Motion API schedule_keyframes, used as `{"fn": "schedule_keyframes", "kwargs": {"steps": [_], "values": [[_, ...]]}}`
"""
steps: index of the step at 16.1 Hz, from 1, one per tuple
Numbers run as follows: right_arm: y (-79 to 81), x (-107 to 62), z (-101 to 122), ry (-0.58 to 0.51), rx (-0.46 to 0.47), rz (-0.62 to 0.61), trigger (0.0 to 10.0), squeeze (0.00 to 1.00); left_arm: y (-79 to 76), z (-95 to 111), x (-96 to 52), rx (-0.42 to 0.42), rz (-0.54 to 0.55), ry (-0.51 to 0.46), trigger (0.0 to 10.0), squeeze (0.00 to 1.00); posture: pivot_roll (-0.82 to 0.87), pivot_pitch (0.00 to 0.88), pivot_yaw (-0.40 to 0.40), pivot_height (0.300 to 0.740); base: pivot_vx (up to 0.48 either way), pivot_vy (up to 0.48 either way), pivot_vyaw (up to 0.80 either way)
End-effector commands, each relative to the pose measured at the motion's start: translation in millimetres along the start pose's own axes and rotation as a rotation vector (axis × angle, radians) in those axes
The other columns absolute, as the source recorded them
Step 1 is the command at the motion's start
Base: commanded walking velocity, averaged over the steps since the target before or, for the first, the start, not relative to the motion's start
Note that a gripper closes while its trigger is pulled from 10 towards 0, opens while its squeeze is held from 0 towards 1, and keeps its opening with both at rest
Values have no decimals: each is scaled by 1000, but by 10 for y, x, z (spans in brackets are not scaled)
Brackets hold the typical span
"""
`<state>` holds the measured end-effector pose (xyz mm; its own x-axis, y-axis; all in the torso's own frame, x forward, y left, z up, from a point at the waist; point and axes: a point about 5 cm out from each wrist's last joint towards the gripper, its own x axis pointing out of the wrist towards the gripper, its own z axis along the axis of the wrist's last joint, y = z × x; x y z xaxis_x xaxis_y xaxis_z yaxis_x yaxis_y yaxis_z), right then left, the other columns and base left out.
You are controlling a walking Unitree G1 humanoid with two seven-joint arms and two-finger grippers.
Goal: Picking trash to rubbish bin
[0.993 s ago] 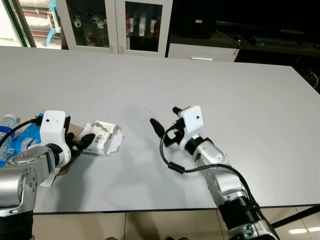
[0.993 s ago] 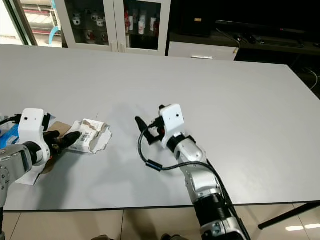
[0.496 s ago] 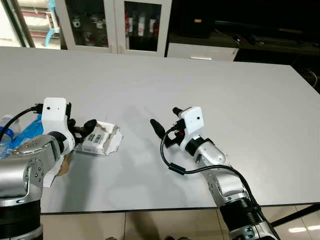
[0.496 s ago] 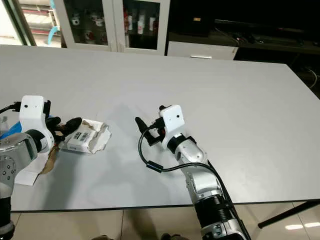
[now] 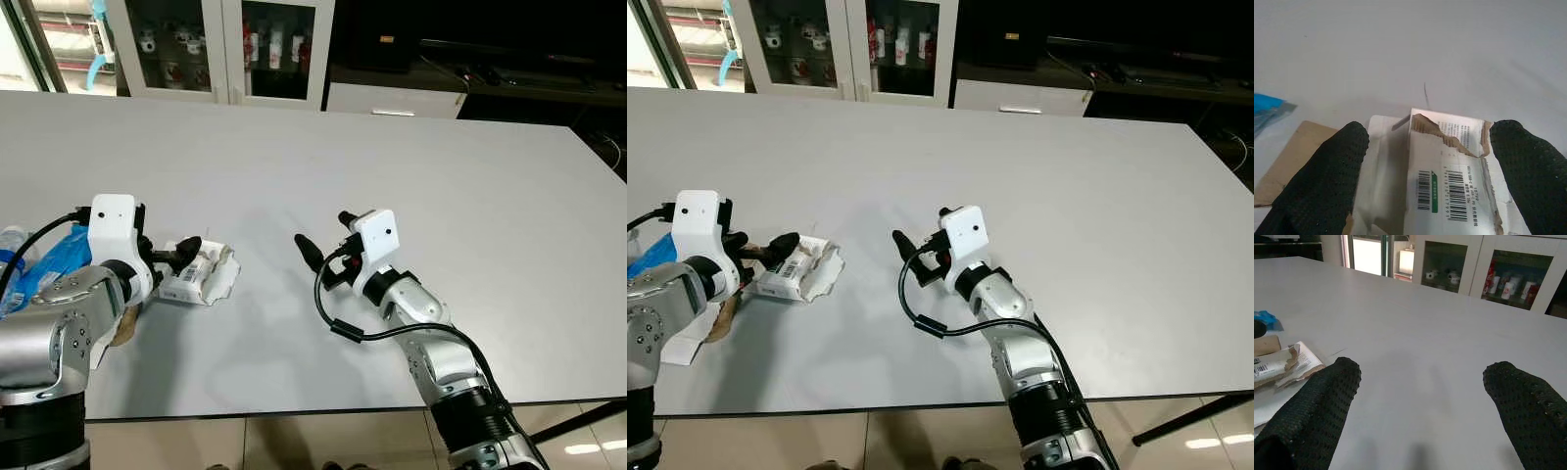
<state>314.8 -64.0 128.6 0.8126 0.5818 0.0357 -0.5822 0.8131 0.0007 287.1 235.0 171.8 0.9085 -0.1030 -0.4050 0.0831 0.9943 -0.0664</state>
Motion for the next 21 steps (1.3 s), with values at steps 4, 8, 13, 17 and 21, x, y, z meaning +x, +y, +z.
{"fn": "schedule_keyframes", "kwargs": {"steps": [4, 8, 13, 17, 21], "values": [[-34, -24, 13, 0, 6, -5, 10000, 0, -68, -25, 28, 0, -40, 13, 10000, 1000, 41, 61, -84, 740, 0, 0, 0], [-30, -28, 6, 7, 9, -3, 10000, 0, -108, -46, 61, 14, -60, 32, 10000, 1000, 38, 64, -84, 740, 0, 0, 0], [-28, -32, 3, 9, 8, -1, 10000, 0, -120, -60, 111, 43, -54, 54, 10000, 0, 34, 67, -83, 740, 0, 0, 0], [-15, -33, 4, 11, 13, 4, 10000, 0, -159, -111, 118, 54, -82, 75, 10000, 0, 33, 70, -83, 740, 0, 0, 0], [-3, -32, 6, 12, 16, 11, 10000, 0, -211, -159, 143, 84, -114, 99, 10000, 0, 28, 73, -82, 740, 0, 0, 0]]}}
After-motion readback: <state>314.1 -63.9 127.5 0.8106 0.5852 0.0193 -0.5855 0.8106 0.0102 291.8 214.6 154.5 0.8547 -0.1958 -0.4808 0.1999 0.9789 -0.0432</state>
